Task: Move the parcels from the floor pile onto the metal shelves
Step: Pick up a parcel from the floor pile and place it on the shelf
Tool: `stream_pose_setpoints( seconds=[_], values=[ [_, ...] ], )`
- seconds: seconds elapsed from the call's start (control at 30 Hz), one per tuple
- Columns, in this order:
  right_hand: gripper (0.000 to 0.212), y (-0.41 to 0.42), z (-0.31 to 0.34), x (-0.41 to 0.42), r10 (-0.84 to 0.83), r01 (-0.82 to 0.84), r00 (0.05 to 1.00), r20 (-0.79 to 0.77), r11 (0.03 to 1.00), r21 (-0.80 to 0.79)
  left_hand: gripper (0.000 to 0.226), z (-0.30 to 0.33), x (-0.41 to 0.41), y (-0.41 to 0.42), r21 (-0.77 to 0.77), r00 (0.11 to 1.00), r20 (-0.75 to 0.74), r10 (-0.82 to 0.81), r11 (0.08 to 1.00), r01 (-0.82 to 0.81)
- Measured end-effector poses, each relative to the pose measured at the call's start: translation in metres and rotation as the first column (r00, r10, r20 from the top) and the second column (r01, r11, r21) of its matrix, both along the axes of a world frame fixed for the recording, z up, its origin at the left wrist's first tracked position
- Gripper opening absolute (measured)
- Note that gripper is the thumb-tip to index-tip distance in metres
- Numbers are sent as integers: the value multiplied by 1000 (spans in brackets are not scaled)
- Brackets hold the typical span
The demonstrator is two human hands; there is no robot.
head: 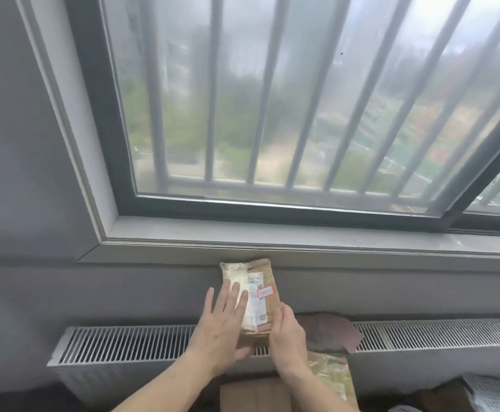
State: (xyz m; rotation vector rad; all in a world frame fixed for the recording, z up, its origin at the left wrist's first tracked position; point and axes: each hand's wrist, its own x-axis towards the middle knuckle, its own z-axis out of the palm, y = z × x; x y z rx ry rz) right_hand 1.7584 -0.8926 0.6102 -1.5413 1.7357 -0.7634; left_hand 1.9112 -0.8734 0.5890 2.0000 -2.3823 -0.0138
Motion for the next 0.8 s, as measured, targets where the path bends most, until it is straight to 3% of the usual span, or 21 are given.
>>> stream_pose_setpoints(
  seconds=[0.1, 0.23, 0.37, 0.47, 0.57, 0.67, 0.8],
  values=[
    [29, 8, 2, 19, 12, -9, 999, 36, 998, -63, 104, 13, 19, 3, 46, 998, -23, 52, 998, -51],
    [30, 19, 5, 32, 4, -1, 998, 68, 999, -41, 96, 29, 37, 8, -35, 1000, 14, -1, 999, 1],
    [32, 30, 9, 42, 47, -44, 995, 85, 998, -38, 80, 37, 42, 13, -3, 980, 181, -84, 996, 86],
    [35, 33, 17, 48, 118, -117, 993, 12, 990, -72, 73, 44, 46, 17, -15, 968, 239, -72, 997, 78],
    [52, 35, 20, 51, 255, -293, 944, -211, 940, -175, 71, 58, 51, 20, -9, 963, 264, -49, 999, 54],
    [59, 39, 15, 51, 293, -501, 791, -536, 814, -294, 76, 71, 55, 16, 18, 959, 281, -19, 1000, 15],
    [73, 30, 8, 44, 291, -598, 670, -683, 757, -263, 79, 82, 56, 18, 48, 951, 307, -22, 999, 8]
  ],
)
